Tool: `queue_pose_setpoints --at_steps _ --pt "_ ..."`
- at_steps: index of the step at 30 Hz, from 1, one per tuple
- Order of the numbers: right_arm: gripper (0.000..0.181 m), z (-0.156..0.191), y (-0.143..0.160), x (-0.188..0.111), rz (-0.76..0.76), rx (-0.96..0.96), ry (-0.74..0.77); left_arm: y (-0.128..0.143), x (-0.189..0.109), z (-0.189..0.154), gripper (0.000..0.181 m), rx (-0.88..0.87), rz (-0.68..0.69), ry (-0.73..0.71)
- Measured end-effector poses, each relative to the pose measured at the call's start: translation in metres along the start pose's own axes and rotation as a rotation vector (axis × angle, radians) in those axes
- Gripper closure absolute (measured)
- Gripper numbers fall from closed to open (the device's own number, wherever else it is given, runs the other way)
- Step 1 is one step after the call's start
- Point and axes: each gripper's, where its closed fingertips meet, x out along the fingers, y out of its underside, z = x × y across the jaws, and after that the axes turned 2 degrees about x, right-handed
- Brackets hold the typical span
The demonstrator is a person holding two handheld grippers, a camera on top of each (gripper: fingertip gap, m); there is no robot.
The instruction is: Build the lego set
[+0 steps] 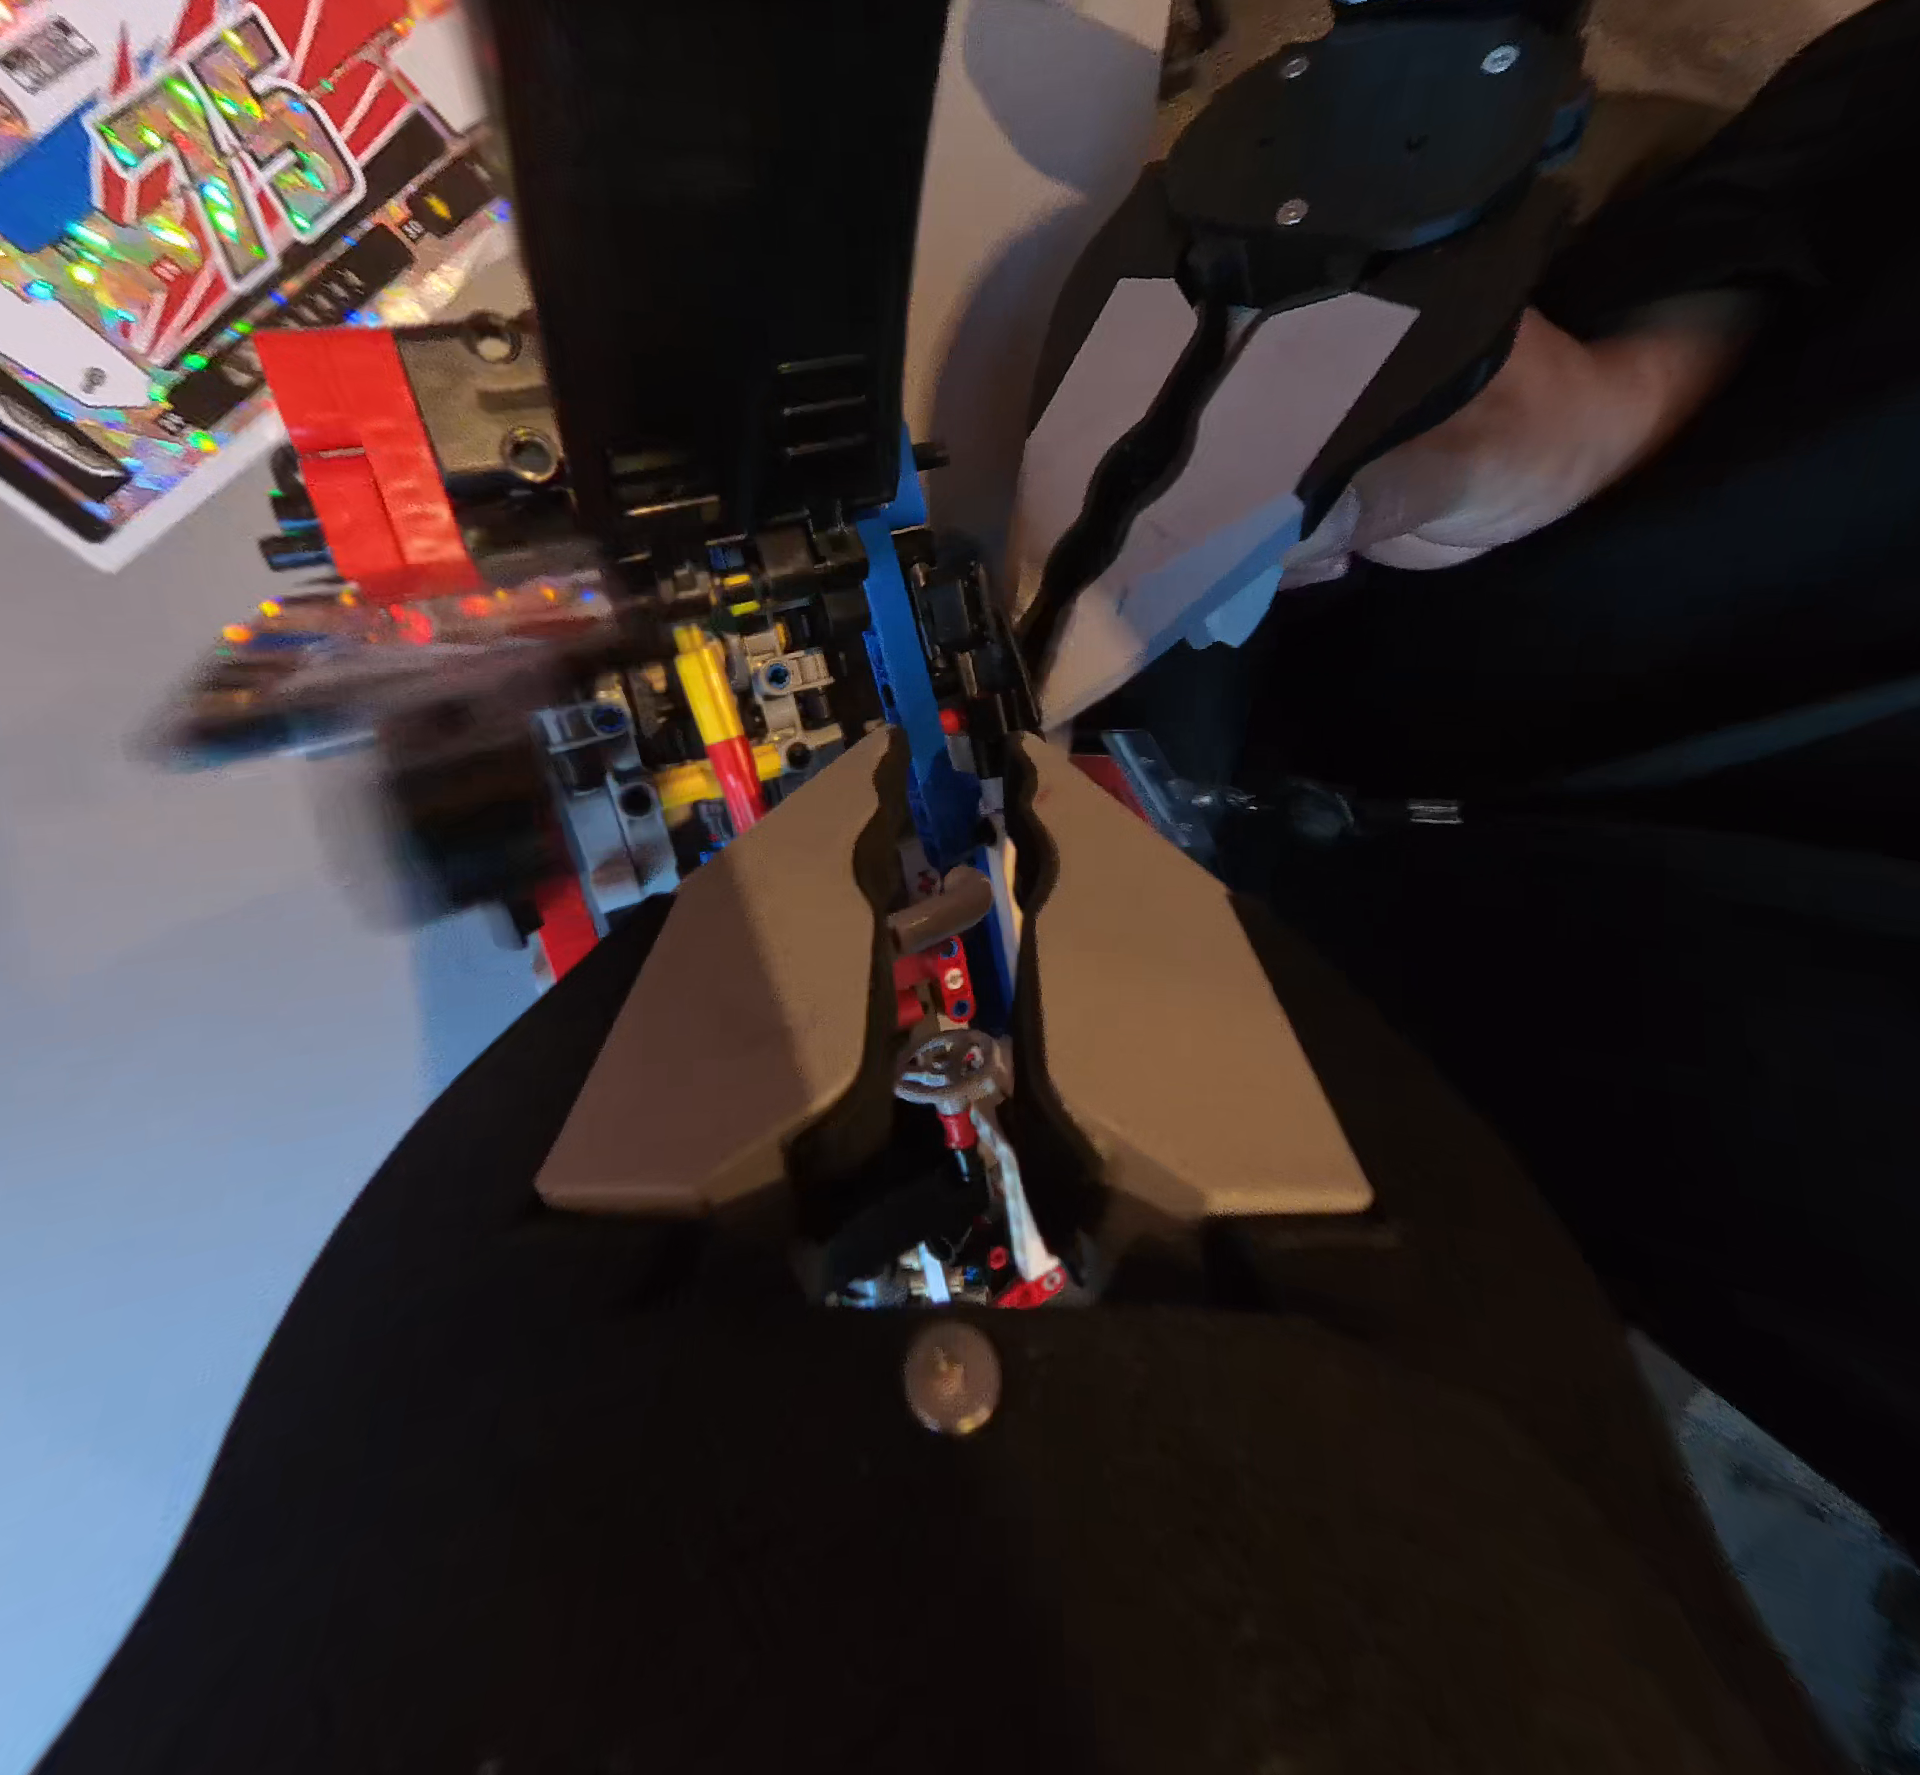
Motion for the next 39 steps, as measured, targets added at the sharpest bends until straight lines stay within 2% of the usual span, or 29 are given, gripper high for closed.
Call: queue_pose_setpoints --at_steps 2,7,10,15,24,34,39 --pt "0.178 0.002 0.005 -0.003 0.007 -0.026 0.001 0.001 0.002 -0.004 0.167 -0.016 -0.015 0.046" --pt "0.176 -0.003 0.013 -0.016 0.032 -0.079 0.054 0.0 0.002 -0.004 0.167 -0.015 -0.038 0.044" --pt "0.181 0.006 0.019 -0.013 0.061 -0.086 0.013 0.0 0.002 -0.004 0.167 -0.014 -0.046 0.04" --pt "0.181 0.008 0.009 -0.008 0.037 -0.065 -0.005 -0.001 0.003 -0.004 0.167 -0.011 -0.049 0.038" --pt "0.181 0.002 0.009 -0.008 0.055 -0.063 -0.005 -0.003 0.003 -0.003 0.167 -0.002 -0.056 0.05" --pt "0.181 0.003 0.014 -0.002 0.206 -0.03 -0.031 0.002 0.002 -0.003 0.167 0.061 -0.023 0.034" --pt "0.181 0.002 0.016 -0.003 0.269 0.016 -0.056 0.002 0.003 -0.004 0.168 0.08 -0.049 0.024"
